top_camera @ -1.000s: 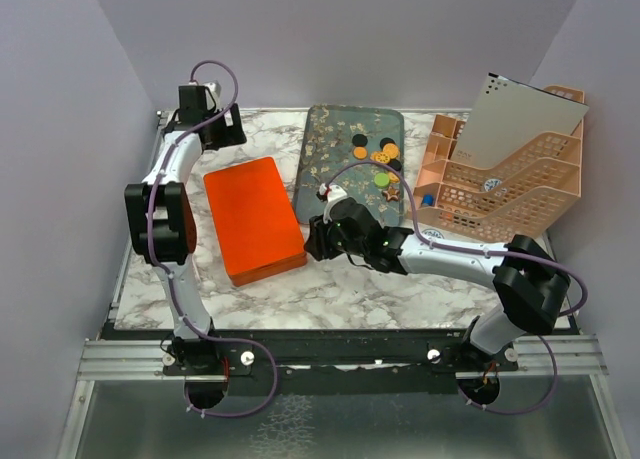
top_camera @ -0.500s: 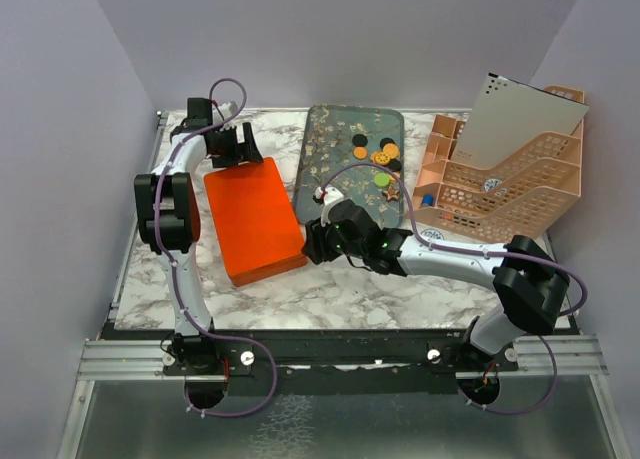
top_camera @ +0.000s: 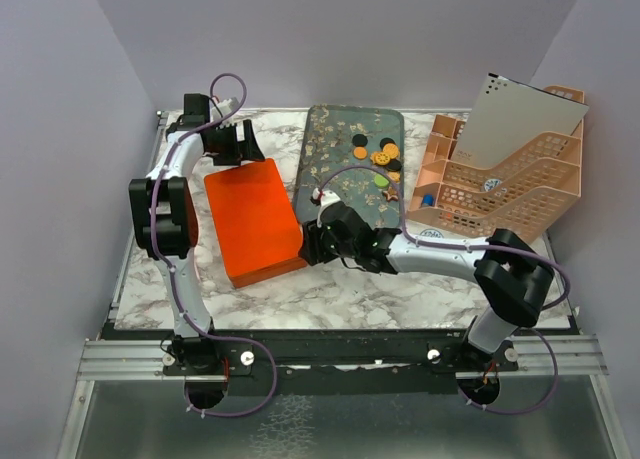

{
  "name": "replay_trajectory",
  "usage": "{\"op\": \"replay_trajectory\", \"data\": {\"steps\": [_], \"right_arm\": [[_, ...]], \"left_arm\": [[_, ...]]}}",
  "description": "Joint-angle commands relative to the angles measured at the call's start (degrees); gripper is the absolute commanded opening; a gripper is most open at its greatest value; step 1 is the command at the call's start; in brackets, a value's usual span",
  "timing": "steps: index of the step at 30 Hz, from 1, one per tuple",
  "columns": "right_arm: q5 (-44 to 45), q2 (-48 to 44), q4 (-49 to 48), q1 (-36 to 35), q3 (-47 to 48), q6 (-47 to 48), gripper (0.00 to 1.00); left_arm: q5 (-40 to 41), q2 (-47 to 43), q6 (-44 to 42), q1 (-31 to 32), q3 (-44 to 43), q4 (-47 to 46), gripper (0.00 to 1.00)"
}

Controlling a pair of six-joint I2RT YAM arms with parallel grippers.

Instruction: Pack the cookies

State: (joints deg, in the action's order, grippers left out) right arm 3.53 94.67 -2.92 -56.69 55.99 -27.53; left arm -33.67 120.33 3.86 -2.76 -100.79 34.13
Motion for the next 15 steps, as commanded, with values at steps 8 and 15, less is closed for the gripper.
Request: {"op": "replay_trajectory", "data": {"steps": [8, 15], "right_arm": [[-3.1, 7.1, 5.7, -0.4, 0.0, -4.3, 0.32], [-0.6, 4.3, 9.7, -0.4, -5.6, -6.7, 0.27]], "left_arm": [[-0.5, -3.5, -0.9, 0.4, 3.0, 2.5, 0.91], [2.9, -2.7, -1.4, 0.9, 3.5, 2.5, 0.91]]}}
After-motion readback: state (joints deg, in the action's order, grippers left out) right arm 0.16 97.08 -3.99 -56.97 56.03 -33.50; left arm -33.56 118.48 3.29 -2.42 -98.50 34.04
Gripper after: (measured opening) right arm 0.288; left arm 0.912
